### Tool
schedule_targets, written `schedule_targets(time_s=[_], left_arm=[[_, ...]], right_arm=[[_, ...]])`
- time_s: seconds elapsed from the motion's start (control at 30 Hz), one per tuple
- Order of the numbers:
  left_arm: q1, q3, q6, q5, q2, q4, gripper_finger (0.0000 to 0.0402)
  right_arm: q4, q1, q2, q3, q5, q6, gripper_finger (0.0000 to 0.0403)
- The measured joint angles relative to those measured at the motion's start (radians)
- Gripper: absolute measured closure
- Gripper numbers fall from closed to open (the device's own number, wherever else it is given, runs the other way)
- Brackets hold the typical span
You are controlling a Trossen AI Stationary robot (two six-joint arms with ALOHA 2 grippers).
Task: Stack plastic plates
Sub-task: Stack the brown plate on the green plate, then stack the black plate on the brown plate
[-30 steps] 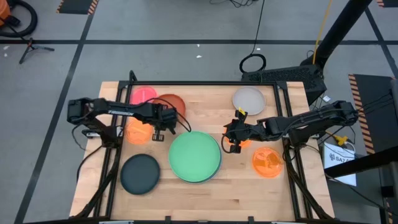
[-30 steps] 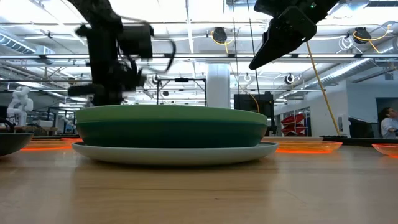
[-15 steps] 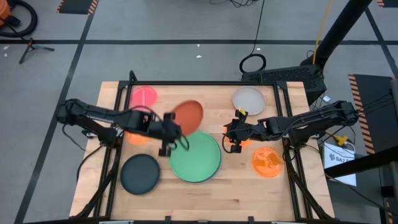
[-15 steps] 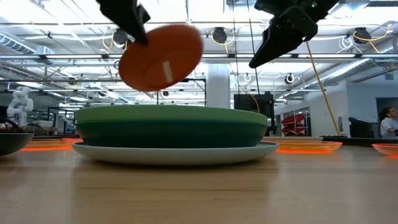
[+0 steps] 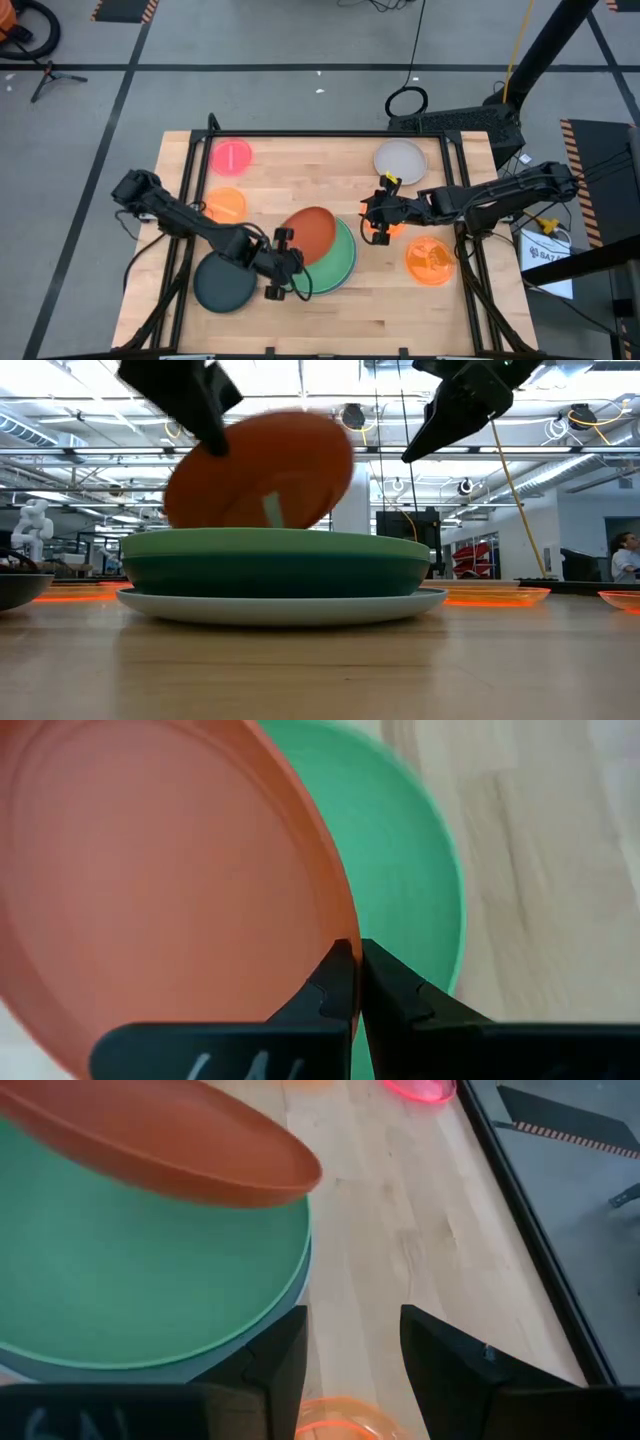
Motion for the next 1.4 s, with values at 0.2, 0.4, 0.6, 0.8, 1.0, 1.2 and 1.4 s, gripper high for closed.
schedule_targets(time_s=[0.2,0.4,0.6,0.8,1.0,1.2,1.4], left_arm=[[-0.009,0.0,-0.041,-0.006,0.063,0.007,0.0391],[-0.011,0.0,-0.04,-0.006,0.079,0.011,0.0369],[-0.011,0.001,-0.037,-0.006,0.079,0.013,0.0353],[-0.011,0.001,-0.055,0.011,0.079,0.013,0.0337],[-0.011,0.012,-0.059,0.02,0.079,-0.027,0.0328],[-0.046,0.138,-0.029,0.028,0.077,-0.385,0.0327],[-0.097,0.119,-0.004,0.027,-0.012,-0.531,0.0327]], right_arm=[[0.002,0.0,0.0,0.0,0.0,0.0,0.0248],[0.003,0.0,0.0,0.0,0.0,0.003,0.0248],[0.002,0.0,0.0,0.0,0.0,0.003,0.0248],[0.002,0.0,0.0,0.0,0.0,0.007,0.0248],[0.002,0.0,0.0,0.0,0.0,0.007,0.0248],[0.002,0.0,0.0,-0.001,0.0,0.007,0.0248],[0.002,-0.001,0.0,-0.001,-0.001,0.008,0.0248]])
